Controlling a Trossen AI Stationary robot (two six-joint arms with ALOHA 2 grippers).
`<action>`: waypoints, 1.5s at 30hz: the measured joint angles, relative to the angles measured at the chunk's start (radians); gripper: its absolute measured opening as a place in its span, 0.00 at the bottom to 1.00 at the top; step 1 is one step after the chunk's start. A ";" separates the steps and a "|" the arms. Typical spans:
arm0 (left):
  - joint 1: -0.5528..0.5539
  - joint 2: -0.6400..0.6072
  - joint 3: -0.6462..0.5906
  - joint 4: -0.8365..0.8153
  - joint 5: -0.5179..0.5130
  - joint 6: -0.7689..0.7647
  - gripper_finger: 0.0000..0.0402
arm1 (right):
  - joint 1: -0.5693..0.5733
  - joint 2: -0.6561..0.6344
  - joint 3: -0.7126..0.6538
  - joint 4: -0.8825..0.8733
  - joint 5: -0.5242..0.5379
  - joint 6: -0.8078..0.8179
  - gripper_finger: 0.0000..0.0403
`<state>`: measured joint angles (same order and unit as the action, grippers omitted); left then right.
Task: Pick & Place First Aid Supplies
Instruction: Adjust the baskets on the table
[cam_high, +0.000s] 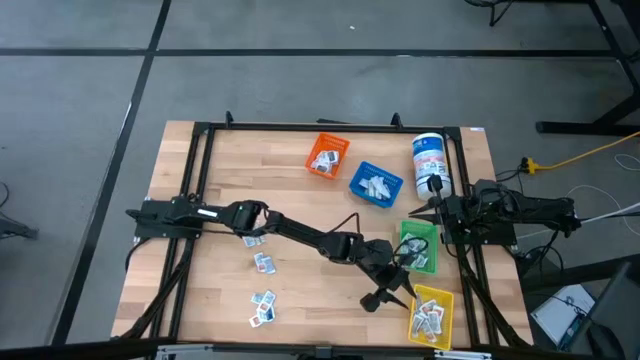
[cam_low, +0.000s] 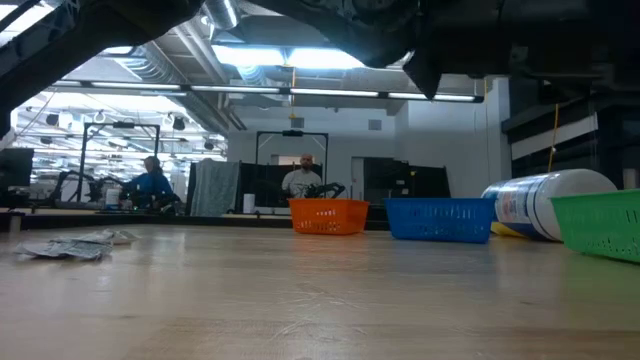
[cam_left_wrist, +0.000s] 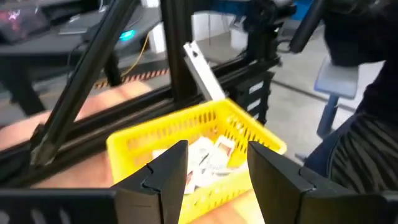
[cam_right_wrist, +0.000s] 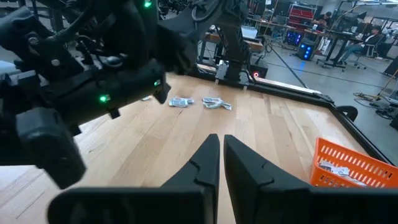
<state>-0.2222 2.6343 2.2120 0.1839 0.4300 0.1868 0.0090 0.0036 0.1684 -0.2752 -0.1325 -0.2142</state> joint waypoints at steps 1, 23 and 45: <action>0.002 -0.008 0.000 -0.031 -0.008 0.000 0.40 | 0.000 0.000 0.000 0.000 0.000 0.000 0.06; 0.001 -0.264 -0.238 -0.210 -0.123 0.080 0.32 | 0.000 0.000 0.000 0.001 0.000 0.000 0.06; -0.096 -0.767 -1.132 0.401 -0.522 -0.016 0.26 | 0.016 0.326 0.175 -0.042 0.051 0.338 0.06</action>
<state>-0.3184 1.8671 1.0797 0.5845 -0.0918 0.1703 0.0249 0.3297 0.3433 -0.3173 -0.0817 0.1237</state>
